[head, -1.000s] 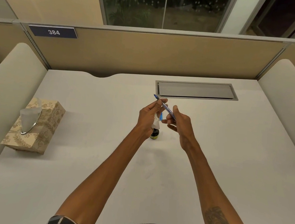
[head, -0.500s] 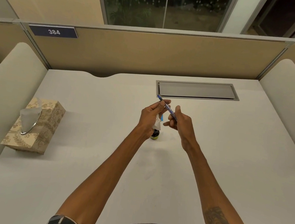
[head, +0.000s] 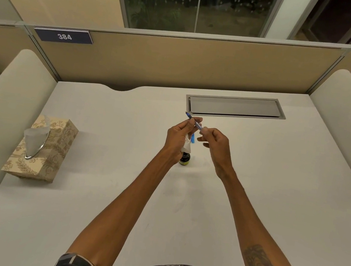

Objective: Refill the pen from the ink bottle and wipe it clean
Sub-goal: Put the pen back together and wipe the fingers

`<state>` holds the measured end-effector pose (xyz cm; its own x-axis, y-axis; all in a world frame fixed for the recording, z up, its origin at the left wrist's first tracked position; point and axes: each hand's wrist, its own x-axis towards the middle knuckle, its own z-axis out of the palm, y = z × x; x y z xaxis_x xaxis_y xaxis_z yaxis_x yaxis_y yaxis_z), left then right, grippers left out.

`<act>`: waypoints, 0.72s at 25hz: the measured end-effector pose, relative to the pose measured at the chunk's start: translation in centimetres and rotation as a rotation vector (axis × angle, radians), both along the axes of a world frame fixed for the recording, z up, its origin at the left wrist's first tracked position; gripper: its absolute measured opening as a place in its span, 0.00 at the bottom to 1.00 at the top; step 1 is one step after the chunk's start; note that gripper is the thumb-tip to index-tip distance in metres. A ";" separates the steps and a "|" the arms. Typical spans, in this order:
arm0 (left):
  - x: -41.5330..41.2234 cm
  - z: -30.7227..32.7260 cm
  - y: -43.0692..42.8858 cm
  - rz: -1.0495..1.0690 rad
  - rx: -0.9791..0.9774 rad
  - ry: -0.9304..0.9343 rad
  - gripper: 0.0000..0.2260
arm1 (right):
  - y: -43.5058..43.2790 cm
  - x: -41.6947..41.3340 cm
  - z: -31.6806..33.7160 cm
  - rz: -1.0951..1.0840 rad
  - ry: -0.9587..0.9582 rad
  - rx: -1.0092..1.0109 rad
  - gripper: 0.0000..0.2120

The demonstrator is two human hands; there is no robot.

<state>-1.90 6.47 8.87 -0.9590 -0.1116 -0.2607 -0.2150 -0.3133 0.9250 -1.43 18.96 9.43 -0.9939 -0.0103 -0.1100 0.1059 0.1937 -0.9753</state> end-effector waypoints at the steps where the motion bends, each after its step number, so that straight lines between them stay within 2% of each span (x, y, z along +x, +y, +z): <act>1: 0.0 0.0 0.1 -0.013 0.000 0.012 0.15 | -0.2 0.0 -0.1 -0.007 -0.029 0.003 0.13; 6: -0.1 -0.3 0.1 -0.050 -0.005 0.062 0.15 | -0.7 -0.4 0.0 -0.007 -0.151 0.001 0.21; 10: -0.1 -0.6 -0.1 -0.062 -0.007 0.063 0.13 | -0.5 -0.5 -0.1 0.044 -0.194 -0.021 0.23; 18: -0.2 -0.7 -0.3 -0.086 -0.033 0.028 0.13 | 1.3 -0.8 -1.0 0.180 0.068 0.096 0.09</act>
